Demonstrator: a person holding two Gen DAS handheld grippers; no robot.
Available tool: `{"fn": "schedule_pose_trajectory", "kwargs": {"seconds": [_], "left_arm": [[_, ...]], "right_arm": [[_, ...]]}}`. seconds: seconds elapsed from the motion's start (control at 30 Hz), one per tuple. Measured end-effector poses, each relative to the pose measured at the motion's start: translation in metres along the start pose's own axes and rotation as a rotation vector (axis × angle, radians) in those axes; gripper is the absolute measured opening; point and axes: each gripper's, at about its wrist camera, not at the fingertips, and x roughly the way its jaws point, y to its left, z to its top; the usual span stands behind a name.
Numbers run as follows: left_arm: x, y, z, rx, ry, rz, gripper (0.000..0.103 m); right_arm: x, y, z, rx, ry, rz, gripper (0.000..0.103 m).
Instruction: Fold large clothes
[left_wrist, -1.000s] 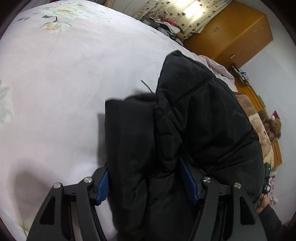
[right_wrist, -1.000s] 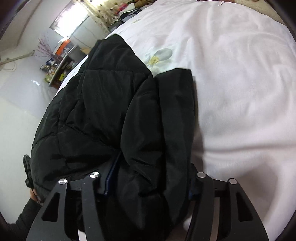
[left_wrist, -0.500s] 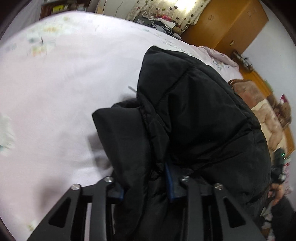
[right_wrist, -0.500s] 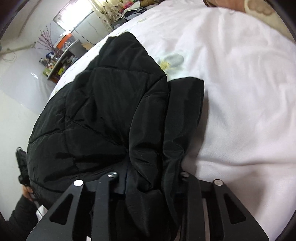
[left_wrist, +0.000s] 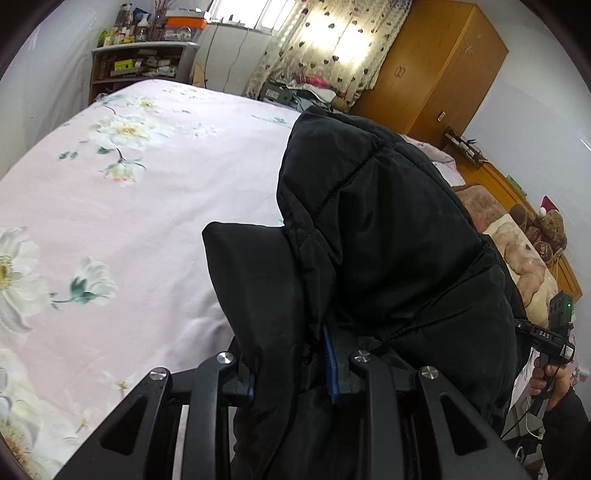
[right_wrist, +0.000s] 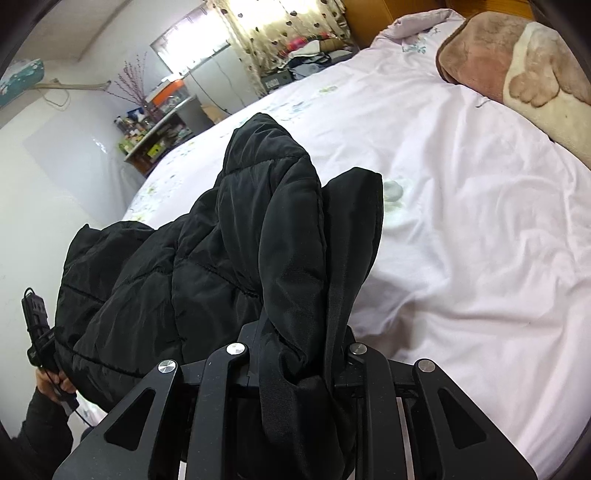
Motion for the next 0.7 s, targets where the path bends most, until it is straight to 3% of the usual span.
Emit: {"fn": "schedule_pose_trajectory", "kwargs": {"seconds": [0.33,0.7], "left_arm": [[0.01,0.001,0.047,-0.02,-0.045,0.037,0.028],[0.065,0.031,0.122,-0.039,-0.082,0.077,0.028]], "right_arm": [[0.011,0.015,0.025,-0.026,-0.022,0.036,0.021],[0.08,0.028,0.104,-0.038,-0.047,0.051,0.022]]}}
